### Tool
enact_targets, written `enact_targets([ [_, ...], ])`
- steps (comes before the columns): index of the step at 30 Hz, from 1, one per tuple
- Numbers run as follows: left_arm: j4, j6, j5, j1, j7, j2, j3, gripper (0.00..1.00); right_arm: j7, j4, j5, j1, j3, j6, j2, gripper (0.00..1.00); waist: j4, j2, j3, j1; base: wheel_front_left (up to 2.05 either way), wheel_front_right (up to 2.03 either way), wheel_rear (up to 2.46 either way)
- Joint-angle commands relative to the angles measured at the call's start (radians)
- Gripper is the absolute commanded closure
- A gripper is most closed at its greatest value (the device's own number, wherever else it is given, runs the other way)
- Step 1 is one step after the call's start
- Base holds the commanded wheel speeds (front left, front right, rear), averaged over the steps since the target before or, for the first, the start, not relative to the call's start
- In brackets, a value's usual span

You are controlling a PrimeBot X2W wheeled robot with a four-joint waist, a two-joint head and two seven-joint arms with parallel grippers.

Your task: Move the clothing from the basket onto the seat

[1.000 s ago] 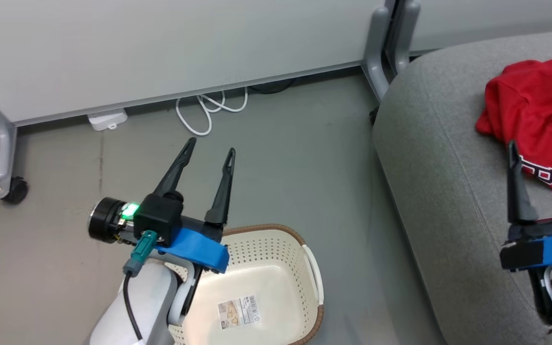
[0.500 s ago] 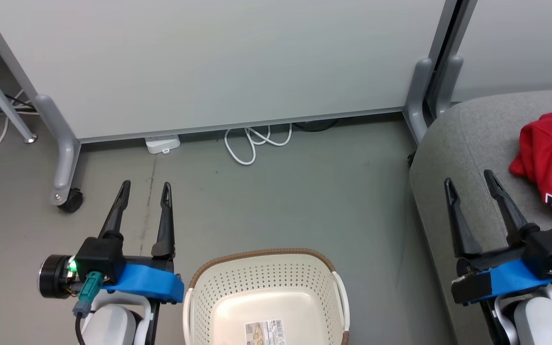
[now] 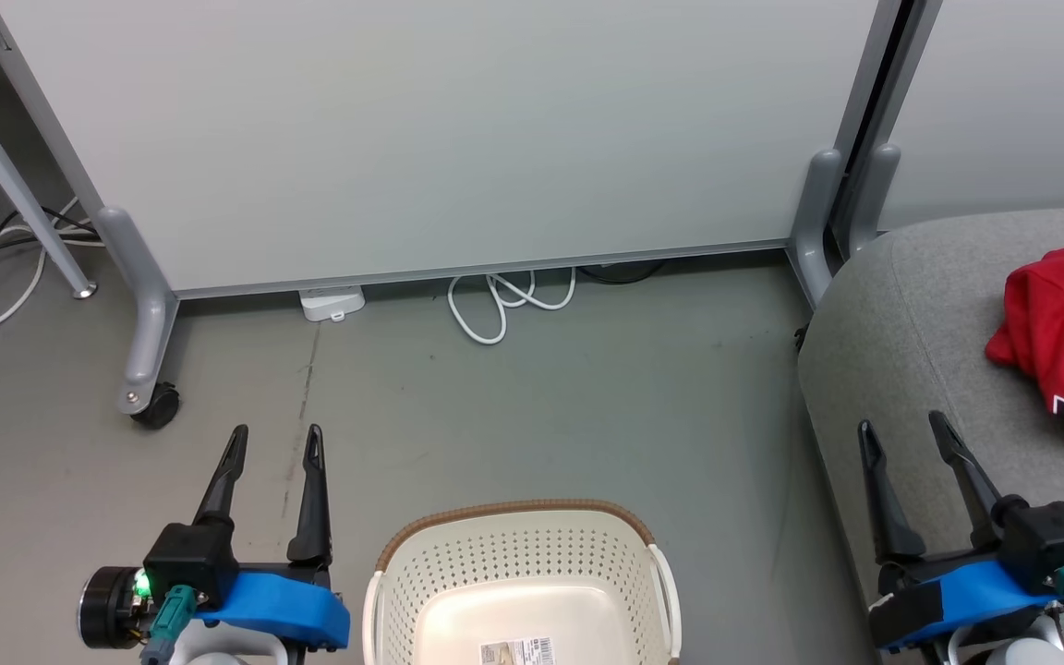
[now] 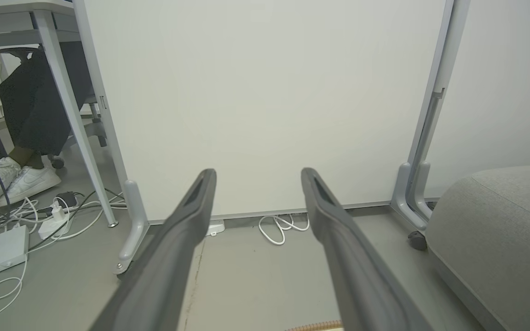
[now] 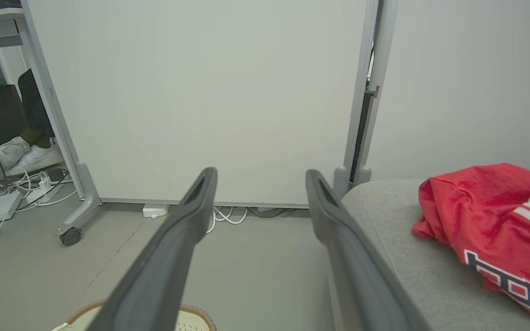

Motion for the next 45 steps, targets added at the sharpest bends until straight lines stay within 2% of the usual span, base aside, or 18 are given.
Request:
enact_targets([
  [1,0.001,-0.006,0.008,0.008,-0.003,-0.004,0.009,0.00,-0.003,0.004,0.005,0.018,-0.007,0.000,0.006,0.00,0.000,-0.0001,-0.001,0.0001,0.00,0.00,0.00],
  [16,-0.002,-0.041,0.051,0.021,-0.003,-0.040,0.061,0.00,-0.003,0.020,-0.001,0.042,-0.029,0.000,0.029,0.00,0.008,-0.0001,-0.008,0.0001,0.00,0.00,0.00],
  [17,0.001,-0.041,0.049,0.020,0.000,-0.040,0.058,1.00,0.000,0.022,0.001,0.027,-0.027,0.000,0.025,1.00,0.008,-0.0001,-0.008,0.0001,0.00,0.00,0.00],
  [21,0.035,-0.041,0.035,0.039,0.012,-0.044,0.063,1.00,0.010,0.057,0.015,0.029,-0.029,0.000,0.028,1.00,0.008,-0.0001,-0.008,0.0001,0.00,0.00,0.00],
  [45,0.004,-0.048,-0.415,0.016,0.122,-0.046,0.114,1.00,0.121,0.049,0.469,0.005,-0.047,0.000,0.037,1.00,0.001,-0.0001,-0.008,0.0001,0.00,0.00,0.00],
])
